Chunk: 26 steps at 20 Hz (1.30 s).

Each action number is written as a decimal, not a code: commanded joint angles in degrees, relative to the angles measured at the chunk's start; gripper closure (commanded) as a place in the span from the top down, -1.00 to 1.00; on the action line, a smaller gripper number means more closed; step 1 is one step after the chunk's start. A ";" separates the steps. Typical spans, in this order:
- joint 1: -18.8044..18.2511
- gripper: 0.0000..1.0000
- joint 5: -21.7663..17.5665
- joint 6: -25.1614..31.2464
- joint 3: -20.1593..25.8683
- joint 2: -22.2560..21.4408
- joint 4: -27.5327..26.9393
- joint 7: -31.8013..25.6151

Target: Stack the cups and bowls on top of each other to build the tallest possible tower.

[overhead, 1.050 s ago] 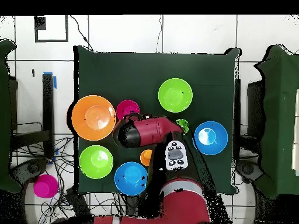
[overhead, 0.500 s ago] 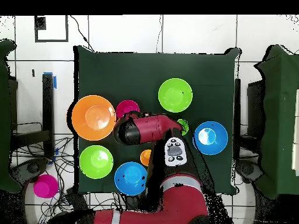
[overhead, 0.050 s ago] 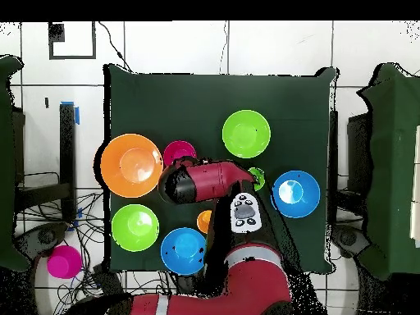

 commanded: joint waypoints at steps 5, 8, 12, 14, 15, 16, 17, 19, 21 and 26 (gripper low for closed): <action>1.76 1.00 2.08 -4.43 5.23 5.18 -2.59 7.56; 2.32 1.00 1.89 -6.40 4.42 5.83 -2.87 8.02; 1.77 1.00 2.23 -7.86 5.08 6.53 -2.49 8.00; 1.72 1.00 2.29 -8.93 5.26 6.96 -2.55 7.99; 1.54 1.00 2.34 -9.18 5.48 7.13 -2.55 7.88; 1.41 1.00 2.29 -9.56 5.68 7.33 -2.72 7.72; 1.28 1.00 2.26 -9.75 5.87 7.52 -2.89 7.51; 1.08 1.00 2.10 -9.91 6.25 7.76 -3.30 6.93; 0.96 1.00 2.06 -10.05 6.43 7.92 -3.38 6.71; 1.27 1.00 2.15 -10.77 5.84 8.11 -3.16 7.07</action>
